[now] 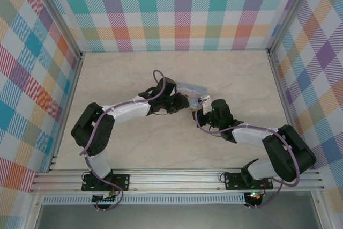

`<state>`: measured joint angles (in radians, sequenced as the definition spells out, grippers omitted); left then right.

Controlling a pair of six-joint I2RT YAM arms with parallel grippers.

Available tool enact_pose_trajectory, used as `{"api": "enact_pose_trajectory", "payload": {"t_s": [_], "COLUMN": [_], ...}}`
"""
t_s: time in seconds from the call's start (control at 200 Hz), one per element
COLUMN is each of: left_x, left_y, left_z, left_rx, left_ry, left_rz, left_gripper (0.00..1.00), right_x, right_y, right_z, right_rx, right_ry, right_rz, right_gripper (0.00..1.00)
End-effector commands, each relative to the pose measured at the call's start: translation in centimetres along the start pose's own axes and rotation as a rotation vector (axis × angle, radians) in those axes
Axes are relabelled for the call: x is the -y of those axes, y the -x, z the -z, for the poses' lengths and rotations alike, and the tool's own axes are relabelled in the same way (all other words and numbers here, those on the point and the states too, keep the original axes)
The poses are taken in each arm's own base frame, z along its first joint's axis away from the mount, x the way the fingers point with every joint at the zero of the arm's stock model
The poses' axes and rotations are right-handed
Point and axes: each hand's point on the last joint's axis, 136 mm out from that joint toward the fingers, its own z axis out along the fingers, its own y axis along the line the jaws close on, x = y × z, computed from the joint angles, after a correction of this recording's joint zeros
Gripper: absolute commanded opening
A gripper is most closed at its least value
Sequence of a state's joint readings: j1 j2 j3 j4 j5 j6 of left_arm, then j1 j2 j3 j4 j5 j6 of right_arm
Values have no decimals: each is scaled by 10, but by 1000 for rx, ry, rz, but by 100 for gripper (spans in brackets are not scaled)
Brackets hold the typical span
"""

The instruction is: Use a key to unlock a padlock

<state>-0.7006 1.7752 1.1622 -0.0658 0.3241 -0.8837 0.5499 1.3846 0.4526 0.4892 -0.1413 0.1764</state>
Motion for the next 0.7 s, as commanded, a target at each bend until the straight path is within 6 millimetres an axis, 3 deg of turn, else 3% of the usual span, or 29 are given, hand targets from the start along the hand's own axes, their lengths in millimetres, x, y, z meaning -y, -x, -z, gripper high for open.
{"api": "enact_pose_trajectory", "payload": {"t_s": [0.0,0.385,0.46,0.695], "left_x": [28,42,42,42], "left_y": [8,4,3,3], "left_z": [18,27,28,26], "left_rx": [32,14,9,6], "left_ry": [-102,-164,-163,-168], "left_rz": [-19,13,14,21], "left_gripper": [21,21,21,21], "right_x": [-4,0,-3,-14], "right_y": [26,32,43,48], "right_z": [4,0,2,-3], "right_rx": [102,122,163,161], "right_ry": [19,15,30,99], "right_rz": [2,14,30,38], "right_gripper": [4,4,4,4]}}
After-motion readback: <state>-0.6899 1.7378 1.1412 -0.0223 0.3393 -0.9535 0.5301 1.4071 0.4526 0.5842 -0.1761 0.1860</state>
